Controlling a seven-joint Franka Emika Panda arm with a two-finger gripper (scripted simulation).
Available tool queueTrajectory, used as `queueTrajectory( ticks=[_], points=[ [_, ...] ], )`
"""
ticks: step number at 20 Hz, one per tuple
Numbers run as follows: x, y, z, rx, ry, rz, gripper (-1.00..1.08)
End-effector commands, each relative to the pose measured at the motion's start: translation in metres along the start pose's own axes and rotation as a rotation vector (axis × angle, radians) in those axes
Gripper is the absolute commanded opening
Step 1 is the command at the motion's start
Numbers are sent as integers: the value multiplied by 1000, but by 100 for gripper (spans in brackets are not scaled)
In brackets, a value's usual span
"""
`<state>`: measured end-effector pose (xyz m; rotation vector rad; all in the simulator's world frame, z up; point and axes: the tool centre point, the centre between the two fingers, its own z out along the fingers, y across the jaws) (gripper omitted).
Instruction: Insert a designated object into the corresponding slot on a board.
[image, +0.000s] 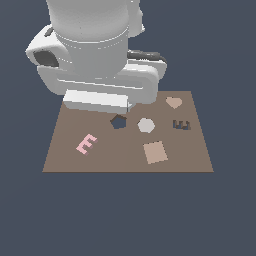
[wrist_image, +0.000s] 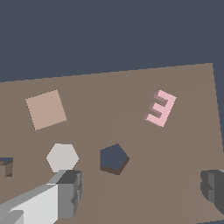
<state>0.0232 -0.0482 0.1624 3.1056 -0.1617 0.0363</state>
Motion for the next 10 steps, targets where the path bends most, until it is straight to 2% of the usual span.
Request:
queueTrajectory(
  ticks=[1,10],
  points=[
    [7,6,13,2,-4,47,100],
    [37,39,74,14,-20,276,100]
  ],
)
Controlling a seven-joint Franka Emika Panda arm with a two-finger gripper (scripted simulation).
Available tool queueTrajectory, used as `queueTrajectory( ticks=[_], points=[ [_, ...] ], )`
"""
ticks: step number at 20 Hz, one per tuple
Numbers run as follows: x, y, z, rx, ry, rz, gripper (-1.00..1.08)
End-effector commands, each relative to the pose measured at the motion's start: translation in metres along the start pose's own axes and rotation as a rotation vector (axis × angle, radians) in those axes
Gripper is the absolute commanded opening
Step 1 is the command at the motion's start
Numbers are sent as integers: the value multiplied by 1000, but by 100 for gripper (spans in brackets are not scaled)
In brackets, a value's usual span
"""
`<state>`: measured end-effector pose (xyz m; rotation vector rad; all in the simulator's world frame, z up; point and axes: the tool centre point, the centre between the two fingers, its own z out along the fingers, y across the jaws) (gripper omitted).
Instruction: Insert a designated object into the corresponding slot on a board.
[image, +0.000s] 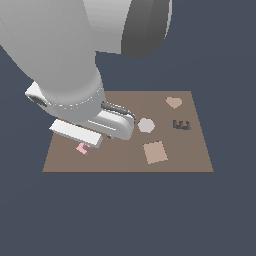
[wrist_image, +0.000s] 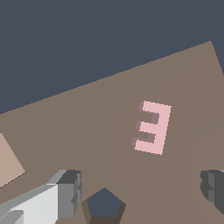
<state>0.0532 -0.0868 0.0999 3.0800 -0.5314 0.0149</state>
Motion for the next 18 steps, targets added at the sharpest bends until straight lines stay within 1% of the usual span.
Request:
queueTrajectory(
  ticks=[1,9,18],
  points=[
    [9,7,15,4,-3,59,100],
    [26,24,45,11,-12,175,100],
    [28,27,54,12,-14,192,100]
  ],
)
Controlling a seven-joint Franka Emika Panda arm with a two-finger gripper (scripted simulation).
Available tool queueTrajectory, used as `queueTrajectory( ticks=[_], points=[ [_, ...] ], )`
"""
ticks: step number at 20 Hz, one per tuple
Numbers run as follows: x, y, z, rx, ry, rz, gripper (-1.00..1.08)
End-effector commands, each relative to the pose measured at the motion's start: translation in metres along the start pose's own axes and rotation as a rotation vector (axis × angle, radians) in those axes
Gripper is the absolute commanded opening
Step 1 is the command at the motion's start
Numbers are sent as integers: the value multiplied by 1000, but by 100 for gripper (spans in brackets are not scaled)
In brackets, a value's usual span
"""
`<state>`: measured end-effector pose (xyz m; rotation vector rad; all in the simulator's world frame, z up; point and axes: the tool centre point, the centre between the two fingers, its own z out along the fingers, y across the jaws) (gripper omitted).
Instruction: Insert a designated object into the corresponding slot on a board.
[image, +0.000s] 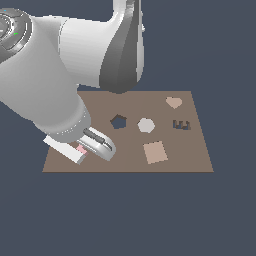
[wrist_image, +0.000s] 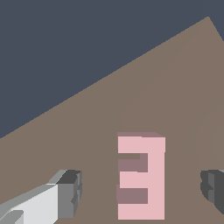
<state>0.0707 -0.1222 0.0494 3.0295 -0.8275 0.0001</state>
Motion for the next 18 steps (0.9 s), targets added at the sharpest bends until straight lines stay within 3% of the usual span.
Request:
queueTrajectory(
  ticks=[1,7,8,18],
  points=[
    [0,0,5,0,-1,1,100],
    [1,0,19,1,0,6,100],
    [1,0,19,1,0,6,-100],
    [1,0,19,1,0,6,-100]
  ],
)
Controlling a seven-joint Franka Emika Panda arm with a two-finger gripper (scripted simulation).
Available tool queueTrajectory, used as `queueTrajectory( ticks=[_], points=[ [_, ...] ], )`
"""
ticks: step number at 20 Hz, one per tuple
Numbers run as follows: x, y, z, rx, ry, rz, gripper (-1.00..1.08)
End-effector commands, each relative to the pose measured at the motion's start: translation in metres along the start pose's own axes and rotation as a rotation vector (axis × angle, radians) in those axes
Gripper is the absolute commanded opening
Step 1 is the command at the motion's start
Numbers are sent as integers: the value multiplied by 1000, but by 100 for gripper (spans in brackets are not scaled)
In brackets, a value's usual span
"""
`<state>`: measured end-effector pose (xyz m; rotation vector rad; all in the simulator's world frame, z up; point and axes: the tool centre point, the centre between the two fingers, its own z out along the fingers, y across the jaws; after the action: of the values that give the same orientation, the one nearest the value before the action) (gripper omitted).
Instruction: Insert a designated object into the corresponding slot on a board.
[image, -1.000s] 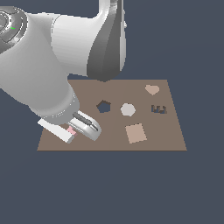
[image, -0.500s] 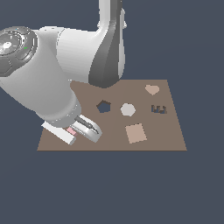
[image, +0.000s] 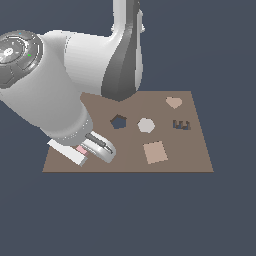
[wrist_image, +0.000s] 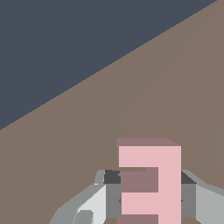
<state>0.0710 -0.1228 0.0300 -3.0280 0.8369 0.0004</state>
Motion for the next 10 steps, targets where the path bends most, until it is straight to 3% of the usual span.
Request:
queueTrajectory(
  ticks=[1,10],
  points=[
    [0,0,0,0,0,0,-100],
    [3,-15,0,0,0,-83,-100]
  ],
)
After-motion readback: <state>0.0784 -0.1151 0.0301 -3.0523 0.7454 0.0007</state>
